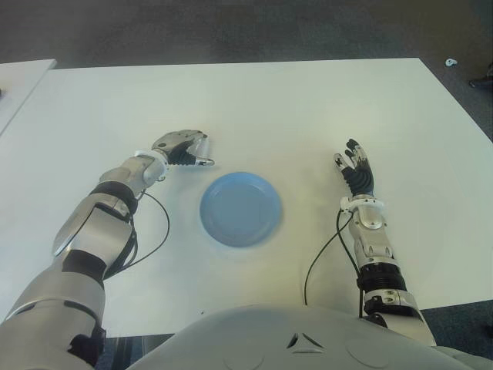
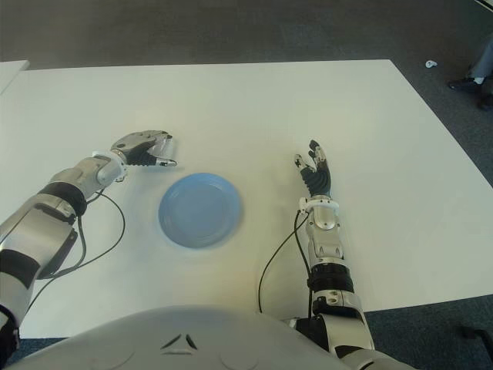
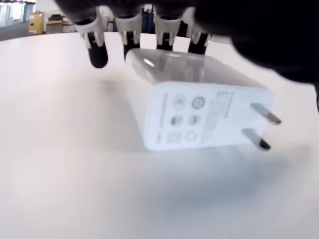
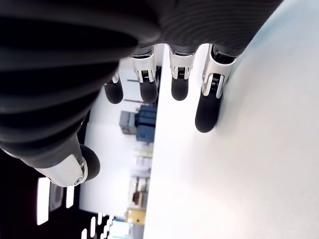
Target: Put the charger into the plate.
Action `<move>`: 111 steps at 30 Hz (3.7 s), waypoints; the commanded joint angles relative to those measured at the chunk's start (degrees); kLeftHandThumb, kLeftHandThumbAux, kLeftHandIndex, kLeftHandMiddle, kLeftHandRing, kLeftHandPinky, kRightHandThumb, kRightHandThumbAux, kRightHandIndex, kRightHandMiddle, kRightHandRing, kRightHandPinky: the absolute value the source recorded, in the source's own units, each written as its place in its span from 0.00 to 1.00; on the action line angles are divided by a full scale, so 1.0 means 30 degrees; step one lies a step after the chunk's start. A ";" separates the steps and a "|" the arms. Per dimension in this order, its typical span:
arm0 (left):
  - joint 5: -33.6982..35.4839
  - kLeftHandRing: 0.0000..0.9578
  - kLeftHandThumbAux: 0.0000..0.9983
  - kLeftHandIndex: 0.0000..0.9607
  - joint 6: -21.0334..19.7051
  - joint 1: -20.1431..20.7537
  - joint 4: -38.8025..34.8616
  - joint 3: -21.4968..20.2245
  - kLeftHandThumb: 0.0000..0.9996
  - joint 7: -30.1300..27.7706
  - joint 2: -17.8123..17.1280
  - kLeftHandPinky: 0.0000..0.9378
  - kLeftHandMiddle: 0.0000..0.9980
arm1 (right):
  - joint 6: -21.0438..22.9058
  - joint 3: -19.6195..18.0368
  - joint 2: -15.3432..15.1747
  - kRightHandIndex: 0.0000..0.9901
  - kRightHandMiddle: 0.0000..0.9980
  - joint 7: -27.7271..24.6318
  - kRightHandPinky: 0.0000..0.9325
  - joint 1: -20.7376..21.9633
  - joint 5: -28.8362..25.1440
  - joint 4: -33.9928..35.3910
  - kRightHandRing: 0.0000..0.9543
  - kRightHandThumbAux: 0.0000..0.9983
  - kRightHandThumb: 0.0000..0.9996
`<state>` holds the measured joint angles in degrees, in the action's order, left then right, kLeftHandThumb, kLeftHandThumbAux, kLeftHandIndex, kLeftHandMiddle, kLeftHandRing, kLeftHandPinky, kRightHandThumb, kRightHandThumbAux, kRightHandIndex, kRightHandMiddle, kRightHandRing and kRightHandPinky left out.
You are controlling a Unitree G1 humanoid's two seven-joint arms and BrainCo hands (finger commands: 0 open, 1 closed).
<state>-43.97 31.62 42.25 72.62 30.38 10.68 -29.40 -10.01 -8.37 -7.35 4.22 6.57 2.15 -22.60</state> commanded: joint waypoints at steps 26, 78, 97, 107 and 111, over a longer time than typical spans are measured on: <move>0.0557 0.00 0.21 0.00 -0.1943 -0.1039 0.1004 0.0097 0.35 -0.0240 0.0632 0.08 0.00 | -0.0163 -0.0149 -0.0059 0.00 0.01 -0.0708 0.04 -0.0892 -0.0415 -0.0090 0.01 0.56 0.07; -0.1526 0.02 0.19 0.00 -0.2665 -0.1995 0.1766 0.2713 0.49 0.5775 -0.0267 0.10 0.00 | 0.0420 0.0280 -0.0168 0.00 0.00 -0.0817 0.03 -0.2234 -0.0057 0.2423 0.00 0.57 0.05; -0.1642 0.04 0.19 0.00 -0.2983 -0.2157 0.1863 0.3216 0.47 0.5737 -0.0492 0.13 0.00 | 0.0270 0.0365 -0.0238 0.00 0.01 -0.0857 0.03 -0.2318 0.0123 0.2466 0.00 0.57 0.04; -0.1191 0.43 0.27 0.26 -0.3007 -0.1870 0.1916 0.2911 0.45 0.4093 -0.0502 0.45 0.40 | 0.0568 0.0307 -0.0152 0.00 0.01 -0.0907 0.04 -0.2292 -0.0032 0.2545 0.01 0.57 0.04; -0.1025 0.65 0.45 0.52 -0.3449 -0.1620 0.1919 0.2755 0.50 0.3595 -0.0355 0.61 0.63 | 0.0903 0.0284 -0.0098 0.00 0.02 -0.0860 0.04 -0.2305 -0.0077 0.2713 0.01 0.56 0.03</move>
<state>-46.50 22.77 39.89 76.93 38.16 25.96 -31.13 -9.42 -7.54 -7.93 1.62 0.34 2.32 -14.57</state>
